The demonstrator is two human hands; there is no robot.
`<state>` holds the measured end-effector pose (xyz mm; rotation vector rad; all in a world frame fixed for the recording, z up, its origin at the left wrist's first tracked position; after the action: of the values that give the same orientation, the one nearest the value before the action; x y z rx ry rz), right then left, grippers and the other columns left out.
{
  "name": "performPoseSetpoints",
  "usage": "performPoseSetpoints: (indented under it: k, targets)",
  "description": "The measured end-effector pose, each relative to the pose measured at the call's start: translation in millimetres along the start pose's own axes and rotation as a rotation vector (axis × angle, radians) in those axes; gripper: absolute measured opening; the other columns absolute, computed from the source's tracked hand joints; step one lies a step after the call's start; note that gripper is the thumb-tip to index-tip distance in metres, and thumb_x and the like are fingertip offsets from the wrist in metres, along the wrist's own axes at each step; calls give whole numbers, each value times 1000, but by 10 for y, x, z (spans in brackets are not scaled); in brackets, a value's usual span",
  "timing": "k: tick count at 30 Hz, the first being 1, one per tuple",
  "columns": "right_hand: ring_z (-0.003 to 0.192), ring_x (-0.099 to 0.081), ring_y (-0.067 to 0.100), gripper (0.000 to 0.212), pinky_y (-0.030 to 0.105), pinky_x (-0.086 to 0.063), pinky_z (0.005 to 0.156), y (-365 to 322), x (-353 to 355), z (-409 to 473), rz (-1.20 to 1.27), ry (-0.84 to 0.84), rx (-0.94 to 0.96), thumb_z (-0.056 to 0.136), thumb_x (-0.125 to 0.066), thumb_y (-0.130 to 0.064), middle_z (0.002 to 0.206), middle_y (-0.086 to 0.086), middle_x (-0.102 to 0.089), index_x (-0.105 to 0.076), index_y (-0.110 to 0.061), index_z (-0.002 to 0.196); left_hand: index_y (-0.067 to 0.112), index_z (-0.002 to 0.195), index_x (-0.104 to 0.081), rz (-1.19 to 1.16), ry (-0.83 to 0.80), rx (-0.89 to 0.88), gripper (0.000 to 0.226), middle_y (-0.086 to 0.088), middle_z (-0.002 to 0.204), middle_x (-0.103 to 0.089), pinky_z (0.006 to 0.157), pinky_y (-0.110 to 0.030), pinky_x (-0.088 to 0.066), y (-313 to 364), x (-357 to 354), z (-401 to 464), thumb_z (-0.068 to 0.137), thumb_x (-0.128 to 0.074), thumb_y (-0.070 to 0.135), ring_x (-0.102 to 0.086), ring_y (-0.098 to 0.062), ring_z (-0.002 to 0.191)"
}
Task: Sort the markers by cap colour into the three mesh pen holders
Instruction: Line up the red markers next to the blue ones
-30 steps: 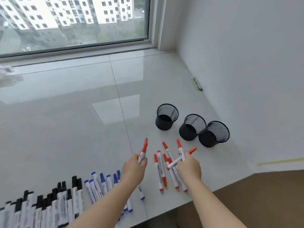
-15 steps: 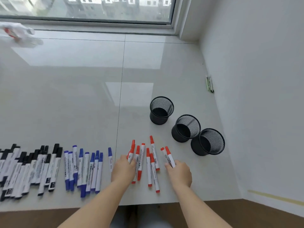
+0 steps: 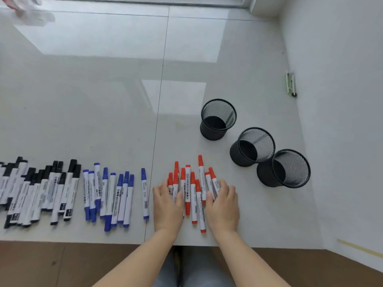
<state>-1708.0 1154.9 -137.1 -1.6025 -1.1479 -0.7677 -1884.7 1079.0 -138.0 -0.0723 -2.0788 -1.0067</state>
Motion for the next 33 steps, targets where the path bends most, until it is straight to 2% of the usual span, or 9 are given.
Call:
performPoseSetpoints:
  k: [5, 8, 11, 14, 17, 22, 28, 31, 33]
  targets:
    - [112, -53, 34, 56, 45, -46, 89, -209, -32, -72, -91, 160, 156, 83, -62, -31, 127, 15, -54, -48, -6, 131, 21, 144, -25, 78, 0, -144, 59, 1, 127, -32, 99, -21, -31, -11, -43, 8, 92, -50, 31, -33, -5, 113]
    - [125, -48, 32, 57, 45, -40, 99, -293, -97, -112, -118, 172, 255, 87, -44, -38, 139, 12, -48, -44, -8, 135, 22, 147, -15, 217, 6, -209, 64, 0, 144, -28, 110, -32, -21, -25, -42, 18, 92, -45, 37, -25, -13, 131]
    - [131, -41, 30, 60, 43, -32, 103, -334, -100, -97, -107, 184, 300, 88, -34, -39, 145, 10, -40, -36, -9, 140, 29, 144, 12, 304, -40, -289, 68, 7, 156, -2, 116, -33, -3, 24, -105, 40, 95, -33, 42, -3, -11, 142]
    - [132, -40, 31, 56, 45, -32, 104, -379, -116, -121, -126, 222, 360, 89, -34, -36, 148, 8, -33, -30, -15, 141, 32, 142, 18, 381, -58, -360, 61, 12, 152, 17, 115, -33, 10, 54, -154, 37, 91, -14, 47, 11, -8, 142]
    - [137, -32, 27, 54, 44, -29, 107, -371, -172, -113, -142, 218, 385, 91, -29, -35, 150, 1, -21, -23, -18, 142, 32, 140, 22, 429, -88, -410, 60, 13, 150, 26, 110, -31, 22, 46, -216, 81, 89, -4, 50, 24, -8, 140]
    - [140, -17, 18, 54, 41, -19, 113, -338, -208, -121, -116, 213, 393, 92, -22, -36, 150, -5, -13, -15, -18, 143, 28, 137, 32, 471, -113, -486, 62, 13, 146, 37, 112, -36, 20, 66, -281, 117, 92, -2, 53, 33, -7, 136]
    - [140, -10, 9, 59, 34, -12, 115, -329, -226, -125, -71, 226, 399, 90, -19, -41, 150, -10, -8, -15, -19, 145, 26, 138, 29, 488, -61, -531, 66, 9, 147, 35, 110, -39, 21, 79, -295, 98, 88, -3, 55, 35, -7, 134]
    - [141, -20, 13, 57, 34, -16, 115, -290, -230, -126, -27, 276, 408, 92, -29, -40, 153, -5, -20, -27, -19, 145, 32, 140, 22, 485, -10, -582, 63, 9, 153, 24, 110, -39, 20, 88, -319, 94, 88, -7, 55, 28, -8, 138]
    - [138, -31, 18, 54, 35, -22, 113, -287, -181, -140, 41, 336, 430, 91, -38, -36, 150, 0, -32, -37, -16, 141, 35, 145, 7, 447, 23, -599, 63, 8, 156, 12, 110, -39, 17, 97, -311, 120, 89, -14, 55, 18, -10, 142]
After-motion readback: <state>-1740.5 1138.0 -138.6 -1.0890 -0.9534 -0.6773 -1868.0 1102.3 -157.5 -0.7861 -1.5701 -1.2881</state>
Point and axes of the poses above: each hand's wrist, its own z-axis towards the middle knuckle, its own x-axis out of the back of the hand, y = z × x, the point moved 10 cm from there along z, towards the middle knuckle
